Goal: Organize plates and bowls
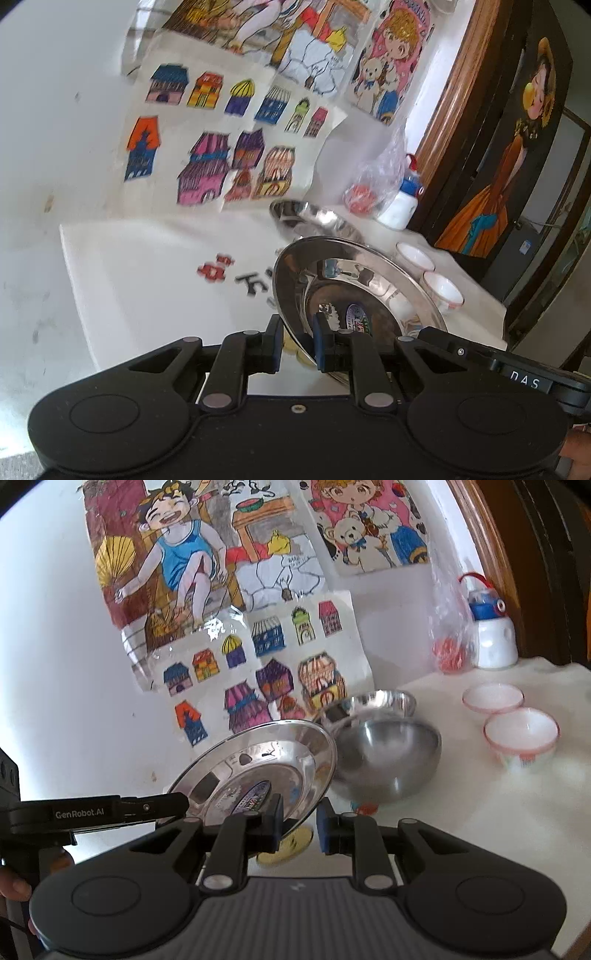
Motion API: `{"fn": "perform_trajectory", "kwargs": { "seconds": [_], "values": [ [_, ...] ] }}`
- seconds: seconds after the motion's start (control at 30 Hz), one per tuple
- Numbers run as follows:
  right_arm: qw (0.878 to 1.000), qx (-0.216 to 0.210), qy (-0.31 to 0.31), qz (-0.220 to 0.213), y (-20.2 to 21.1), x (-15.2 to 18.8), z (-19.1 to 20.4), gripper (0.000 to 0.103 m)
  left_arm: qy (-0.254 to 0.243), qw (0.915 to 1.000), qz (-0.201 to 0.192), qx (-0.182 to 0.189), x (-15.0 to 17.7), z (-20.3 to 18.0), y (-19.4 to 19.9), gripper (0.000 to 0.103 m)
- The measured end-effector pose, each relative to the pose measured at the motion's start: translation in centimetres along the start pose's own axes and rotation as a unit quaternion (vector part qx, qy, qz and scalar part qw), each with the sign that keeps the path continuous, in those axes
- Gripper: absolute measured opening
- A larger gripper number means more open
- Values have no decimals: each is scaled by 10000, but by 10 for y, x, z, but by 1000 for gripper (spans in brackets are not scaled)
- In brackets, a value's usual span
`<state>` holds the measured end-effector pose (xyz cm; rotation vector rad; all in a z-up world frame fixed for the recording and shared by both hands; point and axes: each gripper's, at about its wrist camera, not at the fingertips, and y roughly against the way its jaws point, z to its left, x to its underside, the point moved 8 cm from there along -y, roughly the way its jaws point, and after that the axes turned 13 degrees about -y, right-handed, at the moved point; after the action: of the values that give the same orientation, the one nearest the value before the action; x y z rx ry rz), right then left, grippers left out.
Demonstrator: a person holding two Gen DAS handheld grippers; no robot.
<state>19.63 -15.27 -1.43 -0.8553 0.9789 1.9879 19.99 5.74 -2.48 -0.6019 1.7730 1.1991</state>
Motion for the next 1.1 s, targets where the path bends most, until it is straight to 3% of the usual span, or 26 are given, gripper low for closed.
{"fn": "perform_trajectory", "kwargs": {
  "seconds": [0.3, 0.6, 0.8, 1.1],
  "values": [
    [9995, -20, 258, -155, -37, -68, -9, 22, 100, 9996, -253, -89, -56, 2, -38, 18],
    [9994, 110, 330, -73, -103, -124, -41, 22, 240, 9992, -303, -138, -110, 13, -112, 18],
    [9991, 315, 158, 218, -146, -135, -76, 22, 291, 9994, -143, -115, -125, 19, -171, 18],
    [9963, 528, -92, 668, -182, -123, -104, 23, 348, 9989, 287, -161, -112, 28, -232, 18]
  ]
}}
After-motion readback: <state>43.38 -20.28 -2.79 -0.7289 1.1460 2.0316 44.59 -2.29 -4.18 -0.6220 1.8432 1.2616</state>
